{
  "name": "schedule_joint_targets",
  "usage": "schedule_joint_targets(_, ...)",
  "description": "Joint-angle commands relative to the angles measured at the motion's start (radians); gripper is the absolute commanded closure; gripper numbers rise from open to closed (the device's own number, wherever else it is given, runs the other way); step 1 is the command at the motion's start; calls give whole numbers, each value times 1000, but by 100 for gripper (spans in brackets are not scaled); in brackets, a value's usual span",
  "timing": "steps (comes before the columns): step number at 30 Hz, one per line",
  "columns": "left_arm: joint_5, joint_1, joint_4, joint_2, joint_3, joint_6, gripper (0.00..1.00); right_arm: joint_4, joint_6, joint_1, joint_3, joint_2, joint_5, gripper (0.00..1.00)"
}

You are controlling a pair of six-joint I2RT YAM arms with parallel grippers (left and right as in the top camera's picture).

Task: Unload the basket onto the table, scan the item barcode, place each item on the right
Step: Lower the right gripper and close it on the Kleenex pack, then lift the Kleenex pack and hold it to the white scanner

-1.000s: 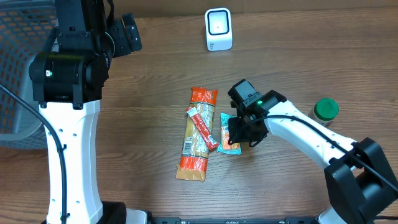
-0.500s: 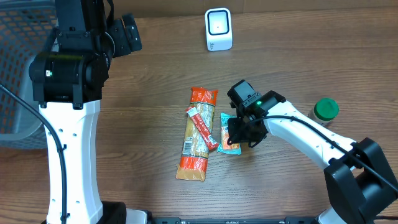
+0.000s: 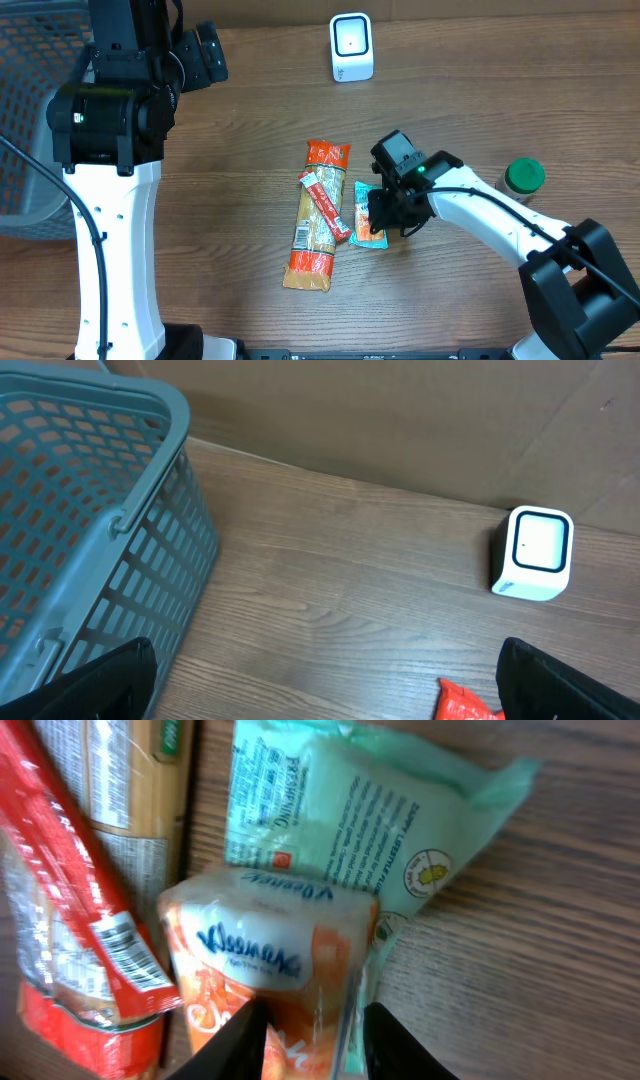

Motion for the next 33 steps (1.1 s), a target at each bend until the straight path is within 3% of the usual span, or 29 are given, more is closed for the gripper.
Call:
schedule_joint_targets(1,-10,4,0,-3,10,19,0,48,-7,-3,-58,4,-26,78)
schedule_joint_targets(2,-10,4,0,-3,10,19,0,49,-22,-3,-57,3,-26,90)
schedule_joint_targets(4,-10,4,0,-3,10,19,0,56,-48,-3,-55,-22,-25,96)
schedule_joint_targets(14,-10,4,0,-3,10,19,0,56,-112,-3,-24,-244,-28,96)
schedule_joint_targets(23,-10,4,0,-3,10,19,0,51,-99,-3,3,-280,51,97)
schedule_joint_targets(33,-10,4,0,-3,10,19,0,-331,-82,-33,472,-270,310,97)
